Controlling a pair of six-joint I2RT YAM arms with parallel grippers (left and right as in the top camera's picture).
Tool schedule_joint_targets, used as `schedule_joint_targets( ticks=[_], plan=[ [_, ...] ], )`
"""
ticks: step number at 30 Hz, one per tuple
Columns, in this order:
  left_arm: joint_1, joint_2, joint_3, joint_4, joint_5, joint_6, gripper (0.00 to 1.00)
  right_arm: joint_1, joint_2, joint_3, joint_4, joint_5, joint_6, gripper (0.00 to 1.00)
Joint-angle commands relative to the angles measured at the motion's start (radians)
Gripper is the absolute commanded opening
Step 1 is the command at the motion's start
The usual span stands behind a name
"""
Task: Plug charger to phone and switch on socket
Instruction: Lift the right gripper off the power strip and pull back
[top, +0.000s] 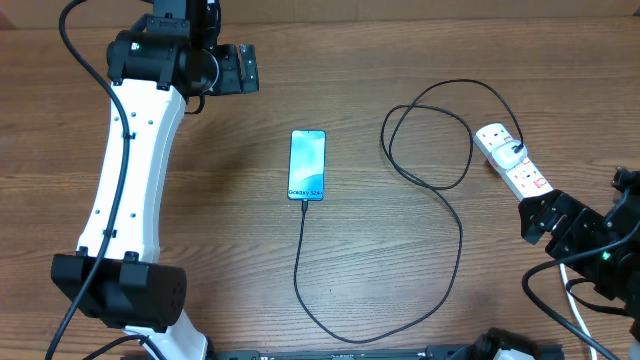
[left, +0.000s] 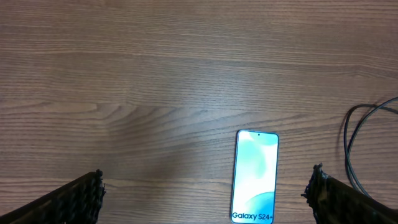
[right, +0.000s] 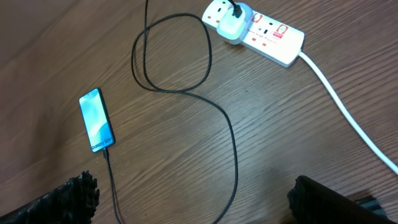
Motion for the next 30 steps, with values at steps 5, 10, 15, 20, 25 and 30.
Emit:
schedule_joint_targets(
  ticks=[5, 10, 15, 20, 25, 30],
  plan=[
    [0.000, 0.003, -0.002, 0.000, -0.013, -0.010, 1.00, 0.004, -0.003, -0.003, 0.003, -0.008, 0.004, 1.00],
    [0.000, 0.003, -0.002, 0.000, -0.013, -0.010, 1.00, 0.004, -0.003, -0.003, 0.003, -0.005, 0.003, 1.00],
    [0.000, 0.003, -0.002, 0.000, -0.013, -0.010, 1.00, 0.004, -0.003, -0.004, 0.021, 0.000, 0.000, 1.00],
    [0.000, 0.003, -0.002, 0.000, -0.013, -0.010, 1.00, 0.027, -0.031, -0.040, 0.125, -0.001, -0.021, 1.00],
    [0.000, 0.003, -0.002, 0.000, -0.013, -0.010, 1.00, 0.094, -0.129, -0.201, 0.279, -0.011, -0.023, 1.00],
    [0.000, 0.003, -0.002, 0.000, -0.013, -0.010, 1.00, 0.163, -0.283, -0.443, 0.502, -0.012, -0.030, 1.00]
  ],
)
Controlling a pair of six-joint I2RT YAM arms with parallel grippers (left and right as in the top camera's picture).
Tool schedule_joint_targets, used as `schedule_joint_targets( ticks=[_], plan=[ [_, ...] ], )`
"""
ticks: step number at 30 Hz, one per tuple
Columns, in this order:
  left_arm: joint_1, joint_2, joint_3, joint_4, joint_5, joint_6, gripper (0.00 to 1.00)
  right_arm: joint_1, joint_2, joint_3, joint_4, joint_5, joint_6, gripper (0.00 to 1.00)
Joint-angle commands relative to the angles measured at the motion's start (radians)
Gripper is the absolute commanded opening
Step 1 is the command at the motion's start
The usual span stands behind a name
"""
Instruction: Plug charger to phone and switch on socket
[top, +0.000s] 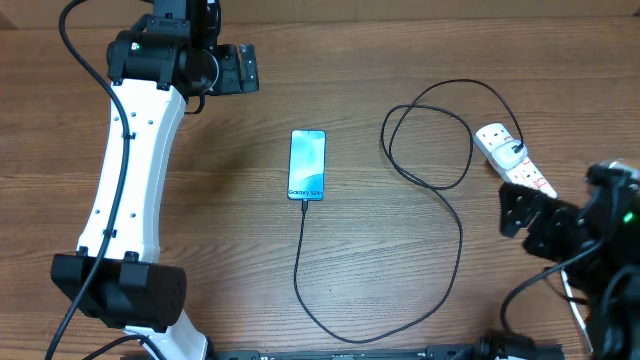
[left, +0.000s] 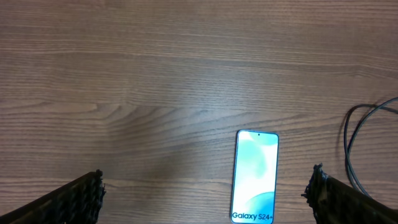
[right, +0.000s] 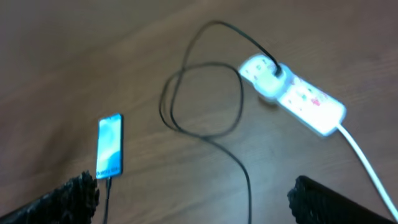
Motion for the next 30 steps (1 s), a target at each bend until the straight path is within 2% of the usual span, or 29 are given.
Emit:
schedule_joint_targets(
  ticks=[1, 6, 14, 30],
  plan=[
    [0.000, 0.003, -0.003, 0.000, -0.014, -0.010, 1.00, 0.045, -0.110, -0.150, 0.112, -0.005, -0.019, 1.00],
    [0.000, 0.003, -0.003, 0.000, -0.014, -0.010, 1.00, 0.080, -0.264, -0.382, 0.315, -0.005, -0.019, 1.00],
    [0.000, 0.003, -0.003, 0.000, -0.014, -0.010, 1.00, 0.109, -0.462, -0.647, 0.547, -0.005, -0.019, 1.00],
    [0.000, 0.003, -0.003, 0.000, -0.014, -0.010, 1.00, 0.191, -0.732, -0.971, 0.850, 0.008, -0.019, 1.00]
  ],
)
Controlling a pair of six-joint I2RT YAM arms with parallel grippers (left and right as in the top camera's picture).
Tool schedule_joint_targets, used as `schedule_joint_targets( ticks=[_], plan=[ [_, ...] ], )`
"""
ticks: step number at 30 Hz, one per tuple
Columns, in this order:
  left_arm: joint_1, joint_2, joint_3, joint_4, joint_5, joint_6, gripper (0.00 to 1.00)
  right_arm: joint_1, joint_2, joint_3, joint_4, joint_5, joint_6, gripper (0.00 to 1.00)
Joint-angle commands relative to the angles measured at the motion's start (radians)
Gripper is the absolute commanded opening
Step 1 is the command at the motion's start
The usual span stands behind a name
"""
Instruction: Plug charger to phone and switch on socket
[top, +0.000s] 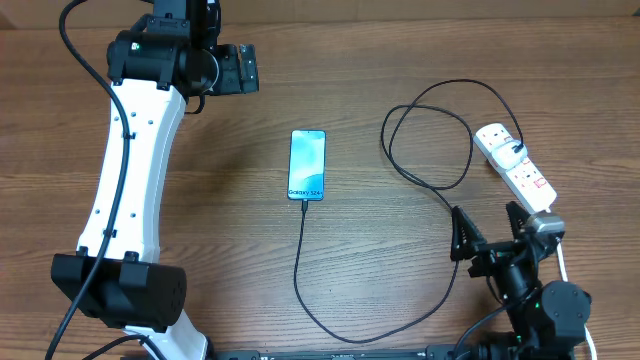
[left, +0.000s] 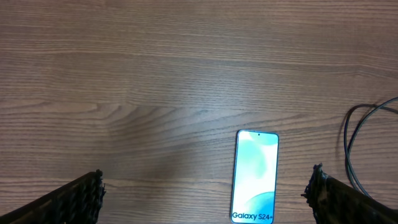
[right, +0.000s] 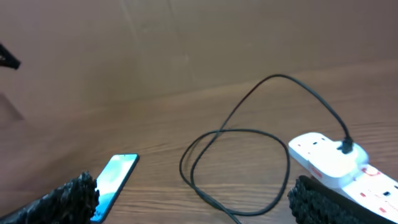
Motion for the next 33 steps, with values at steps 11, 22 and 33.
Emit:
schedule_joint_targets(
  ticks=[11, 22, 33],
  plan=[
    [0.000, 0.003, -0.002, 0.000, -0.013, -0.009, 1.00, 0.035, -0.056, -0.129, 0.154, 0.024, -0.005, 1.00],
    [0.000, 0.003, -0.002, 0.000, -0.013, -0.009, 1.00, 0.035, -0.056, -0.188, 0.253, 0.065, -0.005, 1.00],
    [0.000, 0.003, -0.002, 0.000, -0.013, -0.009, 1.00, 0.035, -0.056, -0.251, 0.320, 0.072, -0.093, 1.00]
  ],
)
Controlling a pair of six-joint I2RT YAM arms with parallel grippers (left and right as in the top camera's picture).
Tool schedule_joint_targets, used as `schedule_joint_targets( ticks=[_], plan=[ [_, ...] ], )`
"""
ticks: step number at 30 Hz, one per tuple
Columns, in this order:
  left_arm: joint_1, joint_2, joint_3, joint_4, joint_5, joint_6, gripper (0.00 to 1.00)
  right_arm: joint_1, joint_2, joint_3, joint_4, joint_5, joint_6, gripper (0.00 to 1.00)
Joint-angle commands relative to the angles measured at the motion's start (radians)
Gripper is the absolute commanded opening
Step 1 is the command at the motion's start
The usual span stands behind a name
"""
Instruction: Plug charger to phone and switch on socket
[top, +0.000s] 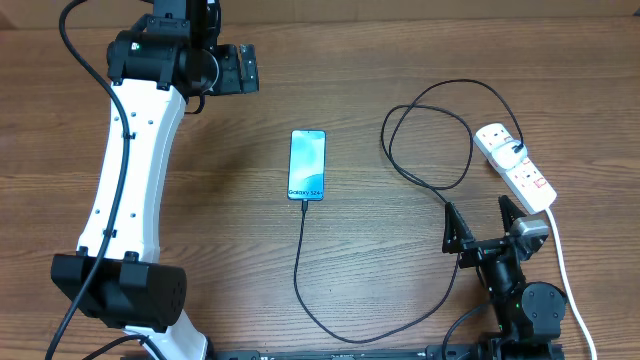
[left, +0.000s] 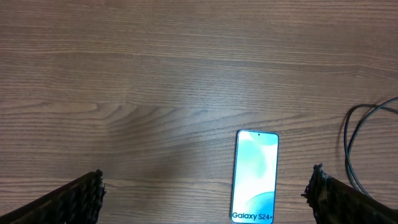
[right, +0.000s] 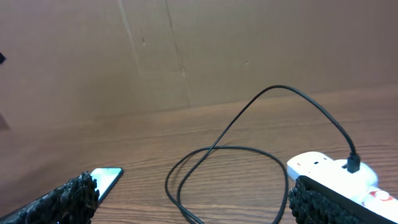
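The phone (top: 307, 165) lies screen-up mid-table, its screen lit, with the black charger cable (top: 300, 270) entering its near end. That cable loops right to a white plug in the white power strip (top: 515, 160). My left gripper (top: 235, 68) hangs open at the far left; its view shows the phone (left: 255, 177) between wide-apart fingers (left: 68, 199). My right gripper (top: 480, 225) stands open near the front right, empty, facing the far side. Its view has the phone (right: 106, 180), cable loop (right: 224, 168) and strip (right: 336, 174).
A brown cardboard wall (right: 199, 50) rises behind the table's far edge. The strip's white mains lead (top: 565, 270) runs down the right side past my right arm. The wooden table (top: 200, 230) carries nothing else.
My right gripper has shifted slightly left and tipped up, so its view shows more wall and less table. The left arm, phone, cable and strip are unchanged.
My right gripper first hovered open at the right edge, looking down at the strip. It then stood nearer the strip's near end, and later low by the front edge facing the far wall, where it still is. The left arm stayed put throughout.
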Motion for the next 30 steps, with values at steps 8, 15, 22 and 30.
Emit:
schedule_joint_targets(
  ticks=[8, 15, 22, 30],
  plan=[
    [0.000, 0.003, -0.002, 0.000, -0.013, -0.009, 1.00, 0.006, -0.010, -0.010, 0.000, 0.023, -0.189, 1.00],
    [0.000, 0.003, -0.002, 0.000, -0.013, -0.009, 1.00, 0.006, -0.010, -0.010, -0.001, 0.025, -0.184, 1.00],
    [0.000, 0.003, -0.002, 0.000, -0.013, -0.009, 1.00, 0.005, -0.009, -0.010, -0.005, 0.050, -0.186, 1.00],
    [0.000, 0.003, -0.002, 0.000, -0.013, -0.009, 1.00, 0.005, -0.009, -0.010, -0.006, 0.058, -0.184, 1.00]
  ],
)
